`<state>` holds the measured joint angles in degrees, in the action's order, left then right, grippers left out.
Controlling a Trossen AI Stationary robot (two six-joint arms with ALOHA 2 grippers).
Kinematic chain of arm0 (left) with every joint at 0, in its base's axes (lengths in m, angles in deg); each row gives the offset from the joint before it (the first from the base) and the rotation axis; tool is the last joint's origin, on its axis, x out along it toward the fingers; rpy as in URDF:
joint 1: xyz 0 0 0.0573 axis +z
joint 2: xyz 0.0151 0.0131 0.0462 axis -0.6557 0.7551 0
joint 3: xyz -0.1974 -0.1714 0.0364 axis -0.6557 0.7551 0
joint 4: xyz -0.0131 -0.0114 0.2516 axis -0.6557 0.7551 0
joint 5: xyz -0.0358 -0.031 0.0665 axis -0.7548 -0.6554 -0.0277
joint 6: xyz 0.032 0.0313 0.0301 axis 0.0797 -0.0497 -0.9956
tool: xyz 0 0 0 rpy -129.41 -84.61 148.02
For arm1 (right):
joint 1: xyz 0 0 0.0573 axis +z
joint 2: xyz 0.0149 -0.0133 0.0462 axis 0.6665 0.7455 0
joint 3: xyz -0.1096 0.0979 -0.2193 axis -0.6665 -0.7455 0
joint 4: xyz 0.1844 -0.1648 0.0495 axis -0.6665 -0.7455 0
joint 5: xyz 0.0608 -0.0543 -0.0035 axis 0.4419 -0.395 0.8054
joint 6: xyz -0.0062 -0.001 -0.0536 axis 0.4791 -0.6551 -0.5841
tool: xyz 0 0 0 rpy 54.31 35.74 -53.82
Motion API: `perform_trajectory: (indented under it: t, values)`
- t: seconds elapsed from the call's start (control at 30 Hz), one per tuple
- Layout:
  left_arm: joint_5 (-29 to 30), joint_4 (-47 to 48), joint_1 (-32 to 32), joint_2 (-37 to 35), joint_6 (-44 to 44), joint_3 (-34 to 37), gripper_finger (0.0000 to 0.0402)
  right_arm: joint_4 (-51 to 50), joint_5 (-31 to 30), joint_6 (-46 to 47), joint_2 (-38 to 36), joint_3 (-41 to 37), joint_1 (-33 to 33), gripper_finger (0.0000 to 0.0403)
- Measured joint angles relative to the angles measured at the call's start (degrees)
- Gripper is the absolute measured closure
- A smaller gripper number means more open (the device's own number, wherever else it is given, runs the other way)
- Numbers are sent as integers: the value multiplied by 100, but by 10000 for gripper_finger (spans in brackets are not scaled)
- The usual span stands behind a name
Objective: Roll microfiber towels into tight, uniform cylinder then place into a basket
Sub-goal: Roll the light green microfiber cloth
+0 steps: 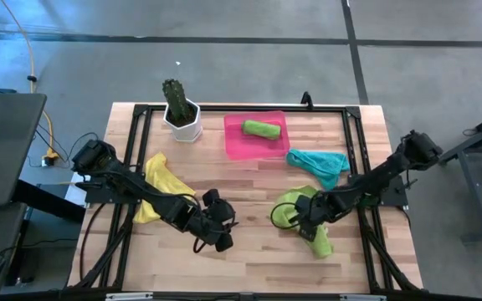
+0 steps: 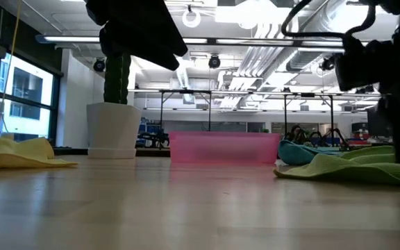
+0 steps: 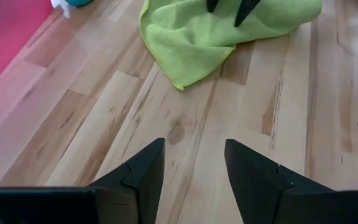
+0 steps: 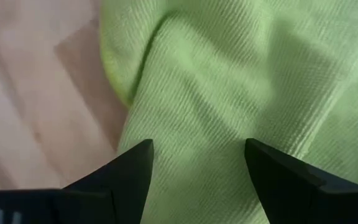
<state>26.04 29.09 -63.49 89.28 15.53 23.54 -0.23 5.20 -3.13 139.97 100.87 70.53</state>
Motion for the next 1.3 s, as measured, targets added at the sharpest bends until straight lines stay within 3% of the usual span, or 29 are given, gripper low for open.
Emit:
perform_trajectory:
  t: [0.2,0.5,0.67,0.77,0.93,1.07,1.3]
  values:
    - [36,-63,0,0,-48,-1,243,594,-1029,-427,477,2,-30,156]
    - [-8,-145,-94,0,-46,0,243,3219,-1437,-2246,1692,27,-375,156]
    - [-9,-144,-88,0,-40,-1,243,4526,-1639,-3020,1851,-17,-573,156]
    - [-53,-132,-92,0,-44,0,243,4806,-1351,-3115,1631,-16,-671,156]
    - [-53,-119,-85,2,-44,-1,243,4295,-1090,-3129,871,-7,-708,156]
    - [5,-146,-74,57,13,-2,243,3036,-1115,-3052,115,-2,-710,156]
    - [30,-129,42,592,778,-3,243,887,-1543,-1374,-928,-2,-901,156]
